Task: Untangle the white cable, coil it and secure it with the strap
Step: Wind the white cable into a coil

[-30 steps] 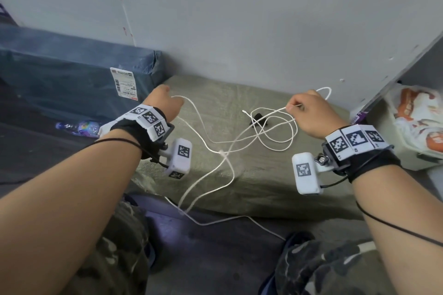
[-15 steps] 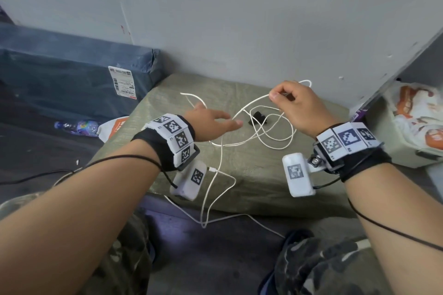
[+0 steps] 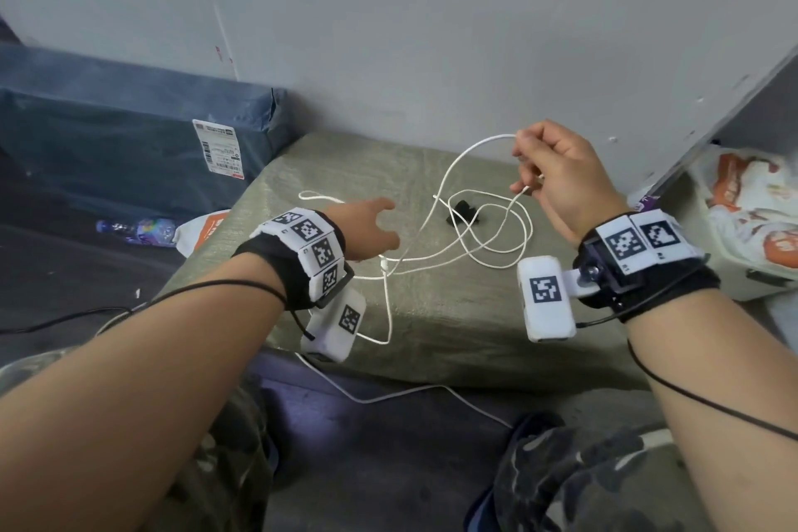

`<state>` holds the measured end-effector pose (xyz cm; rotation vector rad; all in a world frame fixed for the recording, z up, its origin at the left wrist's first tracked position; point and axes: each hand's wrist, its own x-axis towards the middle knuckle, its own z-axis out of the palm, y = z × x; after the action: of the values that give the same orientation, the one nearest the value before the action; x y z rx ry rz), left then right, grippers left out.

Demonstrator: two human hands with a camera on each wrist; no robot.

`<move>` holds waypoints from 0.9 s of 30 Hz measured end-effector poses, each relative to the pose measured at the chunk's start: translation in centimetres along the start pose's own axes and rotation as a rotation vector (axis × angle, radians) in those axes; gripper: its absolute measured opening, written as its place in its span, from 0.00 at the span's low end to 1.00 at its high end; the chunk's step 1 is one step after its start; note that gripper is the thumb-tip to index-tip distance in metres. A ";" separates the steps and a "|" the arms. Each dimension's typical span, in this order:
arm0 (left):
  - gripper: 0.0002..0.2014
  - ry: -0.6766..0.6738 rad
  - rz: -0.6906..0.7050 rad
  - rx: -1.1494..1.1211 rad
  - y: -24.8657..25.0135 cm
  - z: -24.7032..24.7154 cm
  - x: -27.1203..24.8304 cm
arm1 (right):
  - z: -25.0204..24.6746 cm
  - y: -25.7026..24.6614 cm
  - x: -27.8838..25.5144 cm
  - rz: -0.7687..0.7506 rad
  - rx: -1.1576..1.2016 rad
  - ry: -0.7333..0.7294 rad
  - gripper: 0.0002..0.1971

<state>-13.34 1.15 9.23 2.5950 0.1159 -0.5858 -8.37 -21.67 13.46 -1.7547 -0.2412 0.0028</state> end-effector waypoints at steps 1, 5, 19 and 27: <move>0.31 -0.004 0.035 0.003 0.0 0.4 0.1 | 0.3 -0.2 -0.1 0.003 0.056 -0.012 0.13; 0.33 -0.049 0.134 0.001 0.0 1.7 0.5 | 1.3 -1.2 -0.3 0.039 0.307 -0.070 0.13; 0.19 0.026 0.069 -0.013 -1.2 2.5 1.8 | -0.2 -0.9 0.8 0.180 0.399 0.269 0.13; 0.10 0.377 0.080 -0.587 -0.7 -0.8 1.5 | -3.0 3.2 2.2 0.483 -0.379 0.349 0.13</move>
<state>-11.82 2.11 8.91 2.0883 0.2609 -0.0110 -5.34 -24.75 11.24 -2.1142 0.4663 0.0000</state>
